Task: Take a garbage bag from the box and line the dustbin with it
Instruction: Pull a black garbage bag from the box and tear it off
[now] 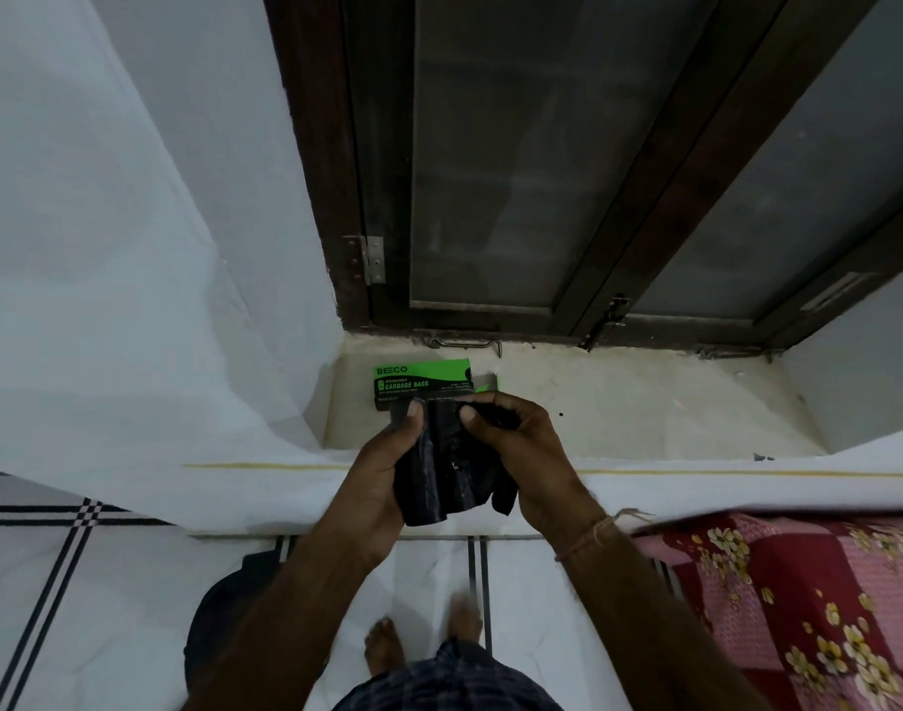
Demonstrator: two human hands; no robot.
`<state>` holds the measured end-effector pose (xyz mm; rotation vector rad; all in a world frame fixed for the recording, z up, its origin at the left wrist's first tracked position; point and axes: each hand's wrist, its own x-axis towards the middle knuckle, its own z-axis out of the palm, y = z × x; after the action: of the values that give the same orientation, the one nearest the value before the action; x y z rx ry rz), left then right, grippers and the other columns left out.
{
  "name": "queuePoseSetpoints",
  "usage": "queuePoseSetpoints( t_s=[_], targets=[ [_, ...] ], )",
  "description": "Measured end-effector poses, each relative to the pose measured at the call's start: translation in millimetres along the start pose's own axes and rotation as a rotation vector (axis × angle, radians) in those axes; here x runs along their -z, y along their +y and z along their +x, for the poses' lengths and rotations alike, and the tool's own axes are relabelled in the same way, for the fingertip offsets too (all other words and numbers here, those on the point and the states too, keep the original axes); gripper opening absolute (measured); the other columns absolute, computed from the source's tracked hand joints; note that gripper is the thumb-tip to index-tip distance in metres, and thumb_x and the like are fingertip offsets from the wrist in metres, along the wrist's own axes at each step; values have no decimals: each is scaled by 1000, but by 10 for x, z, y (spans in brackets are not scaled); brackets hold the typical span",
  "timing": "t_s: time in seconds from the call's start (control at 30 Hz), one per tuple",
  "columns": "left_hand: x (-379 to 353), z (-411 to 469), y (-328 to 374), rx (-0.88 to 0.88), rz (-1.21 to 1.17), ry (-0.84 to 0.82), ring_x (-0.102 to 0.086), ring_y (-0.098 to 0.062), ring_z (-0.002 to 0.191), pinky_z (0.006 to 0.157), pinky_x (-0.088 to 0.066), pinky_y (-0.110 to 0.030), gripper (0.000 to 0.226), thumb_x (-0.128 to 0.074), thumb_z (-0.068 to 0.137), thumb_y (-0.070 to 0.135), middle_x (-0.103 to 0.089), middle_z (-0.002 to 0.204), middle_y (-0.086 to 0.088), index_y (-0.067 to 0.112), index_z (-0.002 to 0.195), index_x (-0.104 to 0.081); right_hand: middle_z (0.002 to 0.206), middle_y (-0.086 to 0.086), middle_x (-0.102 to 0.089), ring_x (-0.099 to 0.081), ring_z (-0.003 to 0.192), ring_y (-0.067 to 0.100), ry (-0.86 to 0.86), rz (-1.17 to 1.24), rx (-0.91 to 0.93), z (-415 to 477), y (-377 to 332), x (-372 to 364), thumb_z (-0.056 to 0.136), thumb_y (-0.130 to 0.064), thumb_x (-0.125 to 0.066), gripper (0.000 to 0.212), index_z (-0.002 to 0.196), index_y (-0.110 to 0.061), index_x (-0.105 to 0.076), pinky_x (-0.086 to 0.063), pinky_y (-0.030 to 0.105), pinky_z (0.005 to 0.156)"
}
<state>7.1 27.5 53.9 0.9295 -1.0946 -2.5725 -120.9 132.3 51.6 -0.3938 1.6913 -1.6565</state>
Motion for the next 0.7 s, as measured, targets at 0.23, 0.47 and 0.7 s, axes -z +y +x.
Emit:
queuePoseSetpoints(
  t_s=[0.23, 0.47, 0.7],
  targets=[
    [-171, 149, -81, -23, -6, 65, -64, -44, 123, 105, -49, -60, 51, -54, 102, 44, -67, 133, -25, 7, 137, -62, 86, 8, -80, -74, 73, 17, -30, 83, -40, 104, -61, 152, 90, -13, -78, 20, 106, -1, -79, -56, 31, 68],
    [-412, 276, -178, -53, -94, 143, -62, -49, 122, 96, -55, -53, 59, -64, 92, 40, -65, 134, -29, 2, 137, -60, 85, 7, -77, -72, 81, 19, -60, 206, -19, 152, -60, 221, 96, 0, -66, 10, 92, -5, -75, -58, 32, 78],
    [-693, 394, -319, -153, -267, 198, -78, -25, 90, 76, -64, -35, 43, -64, 80, 31, -77, 107, -14, 7, 116, -68, 73, -4, -77, -72, 72, 8, 41, 283, 24, 105, -85, 210, 98, 5, -61, 23, 83, -8, -72, -58, 22, 73]
  ],
)
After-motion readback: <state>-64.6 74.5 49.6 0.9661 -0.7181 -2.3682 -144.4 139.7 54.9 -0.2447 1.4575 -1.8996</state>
